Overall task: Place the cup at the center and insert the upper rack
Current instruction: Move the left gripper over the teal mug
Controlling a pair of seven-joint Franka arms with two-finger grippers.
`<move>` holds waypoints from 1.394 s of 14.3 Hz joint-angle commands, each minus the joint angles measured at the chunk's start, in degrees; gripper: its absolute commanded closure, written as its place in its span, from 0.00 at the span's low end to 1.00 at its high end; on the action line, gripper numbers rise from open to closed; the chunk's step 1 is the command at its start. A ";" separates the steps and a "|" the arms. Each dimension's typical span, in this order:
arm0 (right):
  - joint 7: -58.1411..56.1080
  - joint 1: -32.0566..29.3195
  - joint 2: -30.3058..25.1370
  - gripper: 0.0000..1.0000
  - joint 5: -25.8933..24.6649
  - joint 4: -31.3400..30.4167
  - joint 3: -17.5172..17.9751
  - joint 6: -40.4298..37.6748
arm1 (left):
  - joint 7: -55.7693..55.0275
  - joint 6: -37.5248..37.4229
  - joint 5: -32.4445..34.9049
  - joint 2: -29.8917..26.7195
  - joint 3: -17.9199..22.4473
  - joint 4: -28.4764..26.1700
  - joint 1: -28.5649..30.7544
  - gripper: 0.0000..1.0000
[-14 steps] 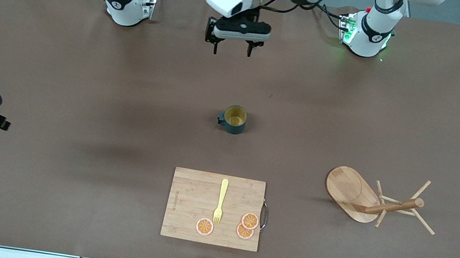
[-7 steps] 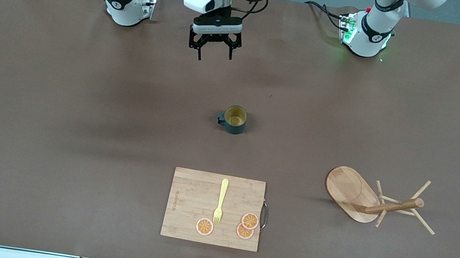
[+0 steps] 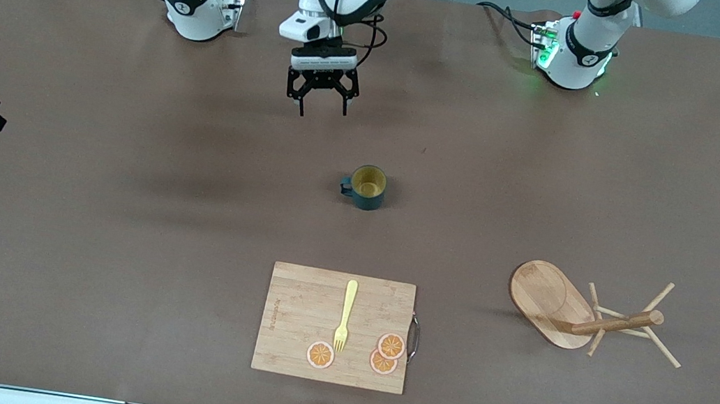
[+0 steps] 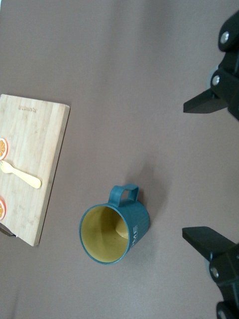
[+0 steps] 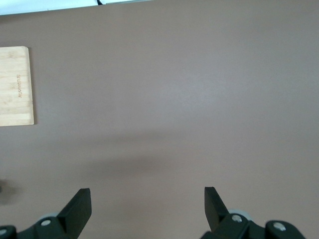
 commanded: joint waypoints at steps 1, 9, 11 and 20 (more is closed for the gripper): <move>-0.55 0.23 -5.07 0.00 -0.95 -7.09 0.23 2.81 | -1.00 -1.81 2.52 1.37 4.78 1.34 -3.76 0.00; -0.37 1.20 -4.11 0.00 -1.39 -5.43 0.32 1.49 | -8.64 -1.46 12.44 8.66 13.50 1.87 -10.72 0.00; -0.28 1.29 -4.02 0.00 -1.39 -4.90 0.31 1.58 | -8.73 -1.46 13.15 9.20 13.68 1.87 -11.86 0.00; -0.63 2.43 -4.02 0.00 -0.95 -4.02 0.32 1.23 | -16.38 -1.46 23.96 11.57 22.73 1.78 -18.63 0.00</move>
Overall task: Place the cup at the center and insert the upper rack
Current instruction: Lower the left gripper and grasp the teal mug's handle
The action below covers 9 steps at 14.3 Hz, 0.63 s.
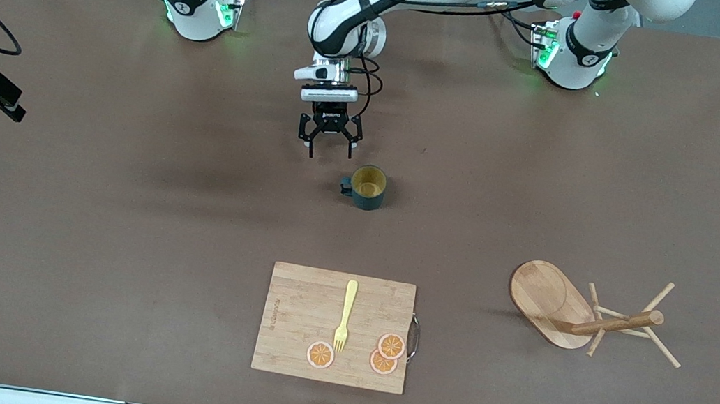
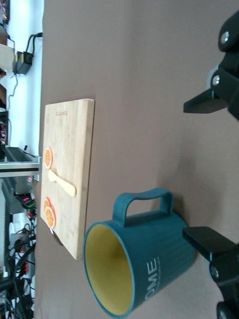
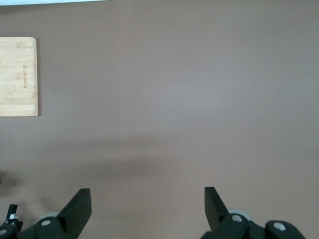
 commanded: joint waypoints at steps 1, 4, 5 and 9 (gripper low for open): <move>-0.41 0.81 -0.92 0.00 -0.33 -0.30 -0.12 -0.14 | -0.81 -0.92 2.89 1.73 1.35 1.31 -0.52 0.01; -0.41 1.16 -0.92 0.00 -0.50 -0.30 -0.12 0.13 | -0.72 -0.92 4.47 2.70 2.76 2.00 -0.52 0.01; -0.41 1.16 -0.92 0.00 -0.42 -0.21 -0.12 0.13 | -0.72 -0.84 4.73 2.88 2.76 2.27 -0.52 0.01; -0.32 1.08 -0.92 0.00 -0.42 -0.21 -0.12 -0.22 | -0.81 -0.75 5.44 4.72 2.85 4.64 -0.52 0.01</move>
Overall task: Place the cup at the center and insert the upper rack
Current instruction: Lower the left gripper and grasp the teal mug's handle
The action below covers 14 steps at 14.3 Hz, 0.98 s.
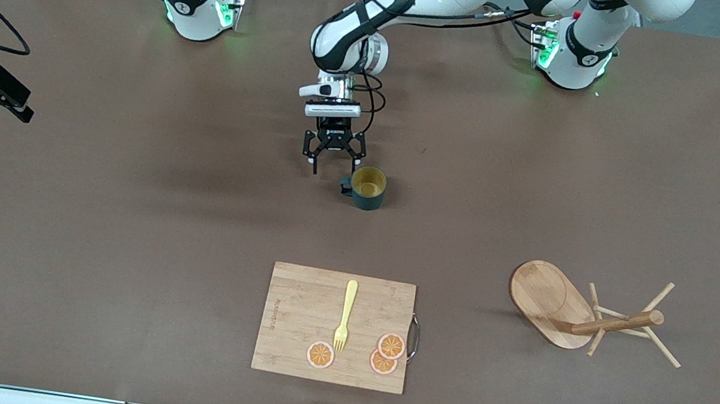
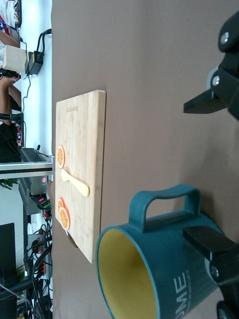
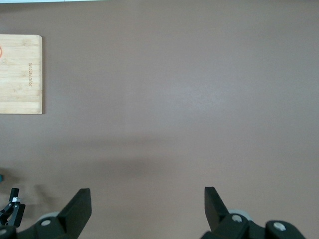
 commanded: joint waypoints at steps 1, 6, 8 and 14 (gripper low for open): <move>-0.33 0.15 -0.92 0.00 -0.42 -0.30 -0.20 -0.32 | -0.49 -0.70 2.90 2.88 0.29 3.78 -0.53 0.01; -0.24 -0.11 -0.92 0.00 -0.42 -0.47 -0.29 -0.05 | -0.41 -0.61 4.58 4.56 0.38 5.11 -0.53 0.07; -0.24 0.33 -0.92 0.00 -0.42 -0.47 -0.21 0.03 | -0.32 0.09 4.58 4.82 0.46 5.72 -0.53 0.09; -0.24 0.33 -0.92 0.00 -0.15 -0.47 -0.12 0.30 | -0.23 1.41 4.58 5.09 1.43 6.16 -0.53 0.13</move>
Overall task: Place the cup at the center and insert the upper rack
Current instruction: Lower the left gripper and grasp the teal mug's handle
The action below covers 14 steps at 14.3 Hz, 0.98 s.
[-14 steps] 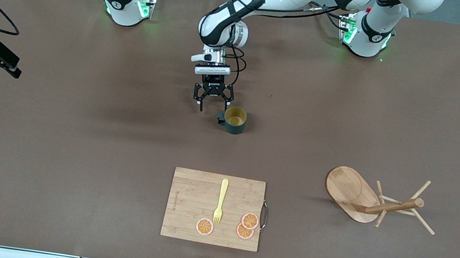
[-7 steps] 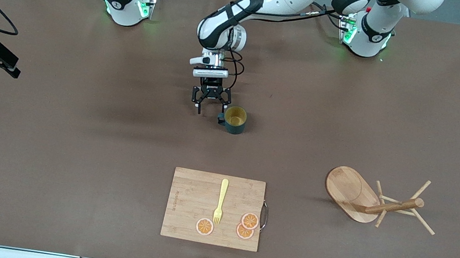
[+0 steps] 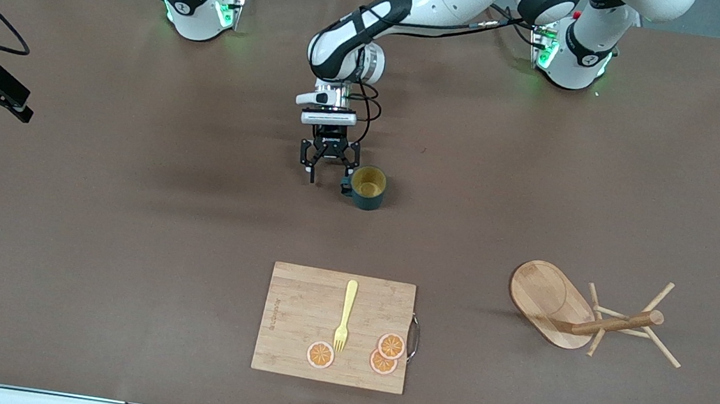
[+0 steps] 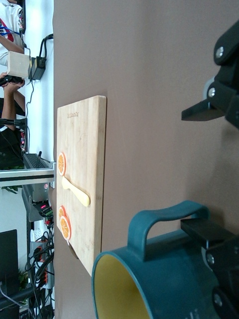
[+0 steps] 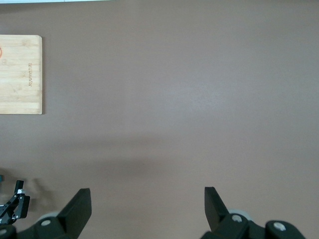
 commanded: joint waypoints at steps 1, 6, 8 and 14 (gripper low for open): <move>-0.24 0.16 -0.92 0.00 -0.15 -0.39 0.09 0.26 | -0.16 0.80 1.94 1.51 0.86 2.56 -0.51 0.14; -0.24 0.25 -0.92 0.00 -0.07 -0.39 0.09 0.17 | -0.24 1.95 1.94 1.51 1.22 2.83 -0.42 0.16; -0.24 1.83 -0.92 0.00 -0.15 -0.39 0.09 0.00 | -0.24 2.03 1.94 1.51 1.30 2.83 -0.33 0.16; -0.15 1.83 -1.01 0.00 -0.15 -0.39 0.00 -0.18 | -0.42 1.95 1.85 1.95 2.01 2.74 -0.16 0.19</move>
